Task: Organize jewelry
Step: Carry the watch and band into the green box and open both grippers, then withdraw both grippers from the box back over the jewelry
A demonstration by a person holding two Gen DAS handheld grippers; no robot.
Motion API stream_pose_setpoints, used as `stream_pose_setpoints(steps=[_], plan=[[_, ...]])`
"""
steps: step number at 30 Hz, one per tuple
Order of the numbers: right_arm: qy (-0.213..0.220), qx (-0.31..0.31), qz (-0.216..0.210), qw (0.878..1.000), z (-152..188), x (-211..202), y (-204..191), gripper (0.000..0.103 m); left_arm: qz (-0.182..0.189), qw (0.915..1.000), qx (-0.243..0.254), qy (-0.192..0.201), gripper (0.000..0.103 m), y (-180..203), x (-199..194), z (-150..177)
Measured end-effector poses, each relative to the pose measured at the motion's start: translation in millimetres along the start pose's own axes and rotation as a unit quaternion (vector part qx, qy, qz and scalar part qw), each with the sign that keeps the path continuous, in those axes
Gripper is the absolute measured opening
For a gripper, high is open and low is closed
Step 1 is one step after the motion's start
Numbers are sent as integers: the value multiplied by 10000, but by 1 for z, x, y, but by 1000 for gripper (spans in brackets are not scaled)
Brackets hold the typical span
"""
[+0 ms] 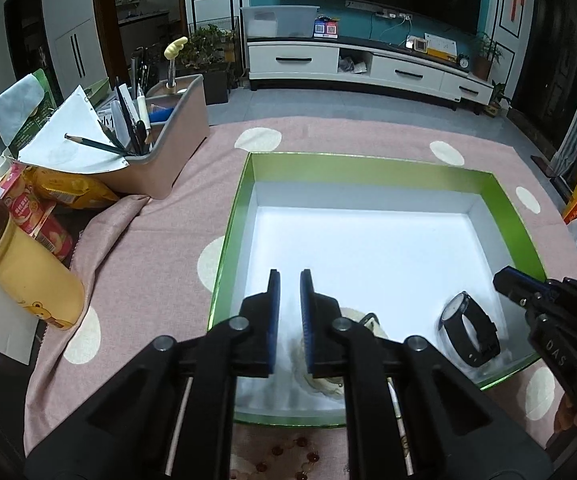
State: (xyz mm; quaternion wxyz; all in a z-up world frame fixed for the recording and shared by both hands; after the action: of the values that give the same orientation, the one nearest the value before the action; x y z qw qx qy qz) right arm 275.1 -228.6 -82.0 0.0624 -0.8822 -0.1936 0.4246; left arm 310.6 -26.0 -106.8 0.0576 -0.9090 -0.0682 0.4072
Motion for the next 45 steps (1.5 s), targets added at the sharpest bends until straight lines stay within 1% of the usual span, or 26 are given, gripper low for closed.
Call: stream_pose_setpoints(steps=[1, 2, 3, 5, 6, 7, 9, 11, 14, 17, 21, 26, 31, 34, 38, 42, 43, 45], plan=[[44, 36, -46, 10000, 1, -3, 0, 13, 15, 10000, -8, 11, 28, -2, -1, 0], [81, 60, -84, 9999, 1, -6, 0, 18, -8, 10000, -29, 44, 41, -5, -3, 0], [133, 70, -79, 9999, 2, -11, 1, 19, -31, 10000, -48, 58, 47, -8, -5, 0], [208, 85, -26, 9997, 5, -21, 3, 33, -45, 9999, -147, 48, 48, -17, -9, 1], [238, 109, -34, 9997, 6, -24, 4, 36, -55, 9998, -186, 36, 54, -21, -10, 3], [282, 141, -51, 9995, 9, -31, 5, 39, -83, 9997, -231, 34, 56, -28, -12, 5], [328, 177, -68, 9993, 14, -42, 6, 40, -118, 9995, -279, 33, 61, -37, -17, 10], [392, 236, -84, 9989, 22, -55, 7, 47, -191, 9992, -361, 12, 66, -50, -22, 18], [429, 283, -121, 9986, 37, -72, 7, 50, -239, 9985, -486, -8, 69, -71, -32, 31], [406, 302, -110, 9987, 52, -84, 6, 50, -283, 9979, -582, -50, 71, -90, -42, 49], [389, 429, -181, 9982, 75, -102, 5, 50, -308, 9972, -653, -182, 71, -104, -52, 77], [327, 507, -284, 9978, 100, -117, -4, 50, -236, 9956, -800, -416, 71, -115, -61, 117], [226, 503, -388, 9977, 123, -126, -16, 50, -164, 9943, -868, -604, 71, -114, -68, 148], [136, 508, -437, 9977, 137, -126, -22, 50, 11, 9940, -835, -703, 71, -103, -74, 164], [-49, 580, -469, 9972, 157, -120, -25, 50, 319, 9946, -603, -787, 71, -75, -86, 183], [-172, 662, -407, 9968, 174, -116, -23, 50, 746, 9937, -174, -822, 71, -32, -103, 199], [-187, 716, -424, 9964, 178, -116, -22, 50, 887, 9927, 4, -817, 71, -17, -108, 203], [-206, 792, -435, 9957, 184, -116, -20, 50, 995, 9915, 235, -810, 71, 3, -113, 210]])
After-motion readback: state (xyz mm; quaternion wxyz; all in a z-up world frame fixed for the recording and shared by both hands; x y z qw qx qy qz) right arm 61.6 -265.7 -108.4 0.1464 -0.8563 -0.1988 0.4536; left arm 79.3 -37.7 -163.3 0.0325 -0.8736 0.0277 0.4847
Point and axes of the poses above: each gripper's, at about its wrist camera, not at the fingertips, and x roughly the way its jaws point, y to its right, z to its underside, the point moved 10 cm from there along x, roughly the way its jaws point, and after that the axes turned 13 degrees about -z, right-handed, at the moved point
